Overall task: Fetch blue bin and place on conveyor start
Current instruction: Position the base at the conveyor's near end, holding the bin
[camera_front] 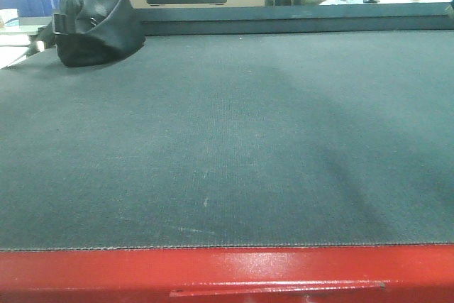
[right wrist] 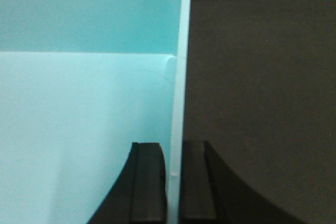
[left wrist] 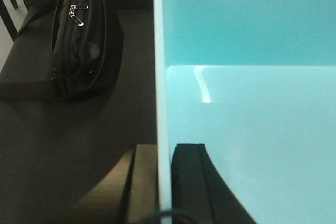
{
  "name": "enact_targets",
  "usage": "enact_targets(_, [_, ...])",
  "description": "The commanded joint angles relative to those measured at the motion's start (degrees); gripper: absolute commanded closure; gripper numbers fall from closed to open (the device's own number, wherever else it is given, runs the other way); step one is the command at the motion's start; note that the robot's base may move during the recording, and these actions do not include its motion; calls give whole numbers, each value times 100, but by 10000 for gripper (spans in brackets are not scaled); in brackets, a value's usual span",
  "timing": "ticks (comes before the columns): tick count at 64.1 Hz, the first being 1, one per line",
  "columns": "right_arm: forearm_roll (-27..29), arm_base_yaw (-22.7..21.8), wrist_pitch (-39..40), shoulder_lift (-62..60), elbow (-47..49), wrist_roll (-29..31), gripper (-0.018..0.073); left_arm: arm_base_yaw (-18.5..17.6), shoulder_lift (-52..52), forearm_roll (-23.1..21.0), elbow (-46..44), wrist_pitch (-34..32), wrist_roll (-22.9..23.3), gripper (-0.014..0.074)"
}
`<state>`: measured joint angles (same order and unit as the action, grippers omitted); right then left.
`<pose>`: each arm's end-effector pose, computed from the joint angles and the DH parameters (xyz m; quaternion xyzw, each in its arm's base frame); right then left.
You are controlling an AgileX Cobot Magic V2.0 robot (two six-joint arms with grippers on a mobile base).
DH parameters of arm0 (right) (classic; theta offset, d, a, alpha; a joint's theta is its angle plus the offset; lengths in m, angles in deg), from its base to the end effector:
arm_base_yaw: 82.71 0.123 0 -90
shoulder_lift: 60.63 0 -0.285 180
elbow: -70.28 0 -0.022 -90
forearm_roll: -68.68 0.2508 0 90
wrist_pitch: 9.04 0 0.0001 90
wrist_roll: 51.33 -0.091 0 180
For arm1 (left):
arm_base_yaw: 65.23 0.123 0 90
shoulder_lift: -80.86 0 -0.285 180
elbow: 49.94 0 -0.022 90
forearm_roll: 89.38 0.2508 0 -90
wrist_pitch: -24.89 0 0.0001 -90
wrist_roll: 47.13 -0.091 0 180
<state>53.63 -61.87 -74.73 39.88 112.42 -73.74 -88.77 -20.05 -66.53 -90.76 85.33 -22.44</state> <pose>0.3141 0.0965 0.5049 0.0204 0.8754 0.0499 0.4804 0.3200 -0.1058 0.5061 -0.0091 0.8511 -0.0178 0.5247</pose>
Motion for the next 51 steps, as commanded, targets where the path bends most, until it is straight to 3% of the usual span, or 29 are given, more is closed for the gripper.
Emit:
enact_targets(1, [-131, -1, 187, -97, 67, 49, 722, -17, 66, 214, -46, -189, -52, 707])
enact_targets(51, [-131, -1, 429, -97, 67, 49, 722, -17, 66, 214, -46, -189, -52, 707])
